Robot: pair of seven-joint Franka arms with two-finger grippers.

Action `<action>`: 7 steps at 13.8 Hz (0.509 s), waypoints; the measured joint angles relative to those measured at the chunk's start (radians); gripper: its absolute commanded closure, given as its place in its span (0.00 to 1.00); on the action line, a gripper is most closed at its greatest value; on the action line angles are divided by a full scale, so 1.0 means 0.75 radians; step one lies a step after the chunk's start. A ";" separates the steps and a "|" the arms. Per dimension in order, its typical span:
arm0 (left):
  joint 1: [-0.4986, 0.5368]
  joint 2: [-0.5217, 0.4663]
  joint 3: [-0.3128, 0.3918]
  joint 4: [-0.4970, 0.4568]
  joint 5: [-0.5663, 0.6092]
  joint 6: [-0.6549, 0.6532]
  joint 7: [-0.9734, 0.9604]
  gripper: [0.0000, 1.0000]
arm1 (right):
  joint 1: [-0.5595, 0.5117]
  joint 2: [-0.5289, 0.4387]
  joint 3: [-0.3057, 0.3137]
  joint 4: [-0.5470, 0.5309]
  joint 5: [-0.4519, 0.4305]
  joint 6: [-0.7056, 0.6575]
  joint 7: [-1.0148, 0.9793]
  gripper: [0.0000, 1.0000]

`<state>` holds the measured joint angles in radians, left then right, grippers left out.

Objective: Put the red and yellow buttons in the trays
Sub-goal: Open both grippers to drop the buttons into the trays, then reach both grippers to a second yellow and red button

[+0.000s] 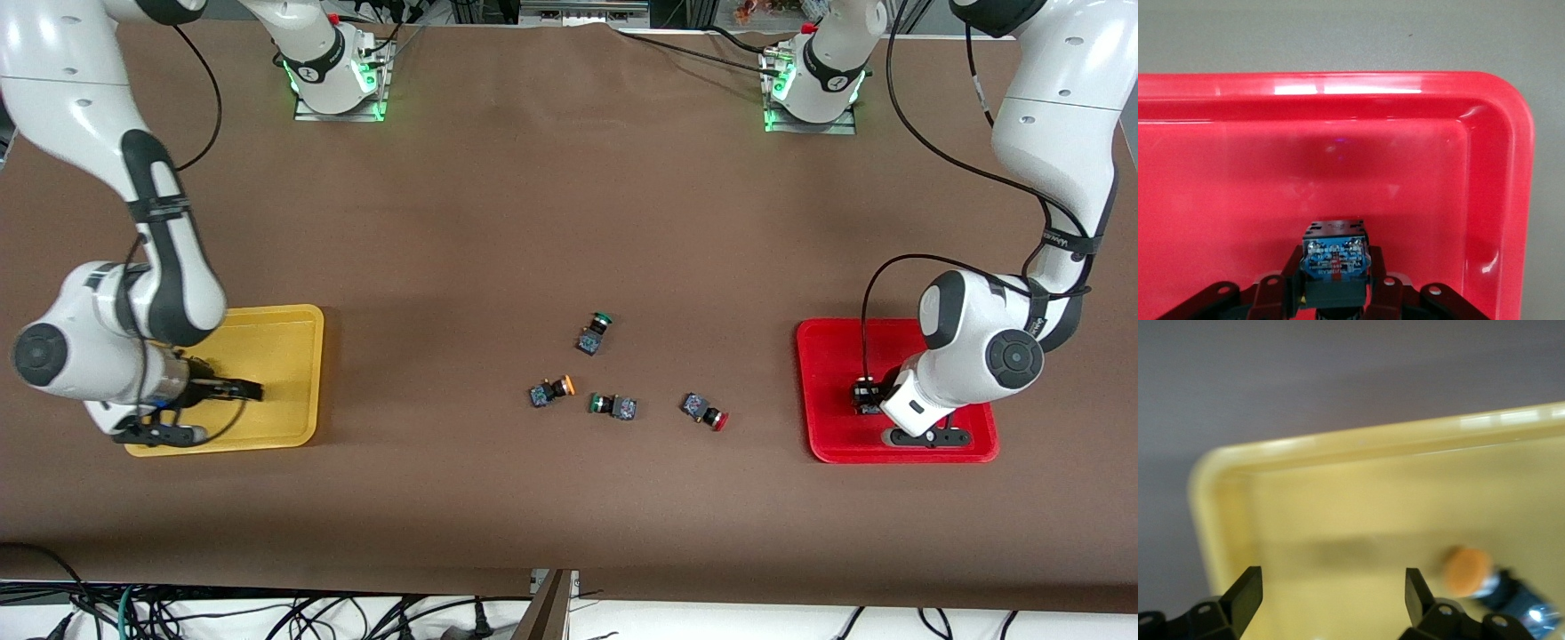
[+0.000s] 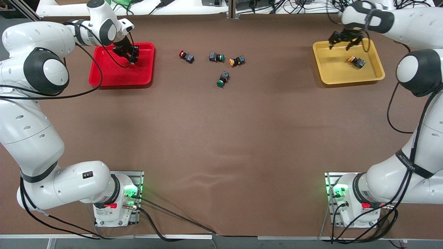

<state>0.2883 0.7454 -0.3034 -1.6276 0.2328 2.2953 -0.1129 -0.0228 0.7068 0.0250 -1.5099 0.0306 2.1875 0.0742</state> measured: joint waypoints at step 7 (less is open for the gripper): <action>0.001 -0.113 -0.003 0.037 -0.001 -0.085 0.001 0.00 | 0.408 -0.005 -0.001 0.022 -0.003 0.047 0.866 0.04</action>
<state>0.2889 0.6604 -0.3059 -1.5996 0.2322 2.2316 -0.1121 0.2829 0.7029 0.0246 -1.4933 0.0281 2.2226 0.7236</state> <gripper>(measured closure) 0.000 0.035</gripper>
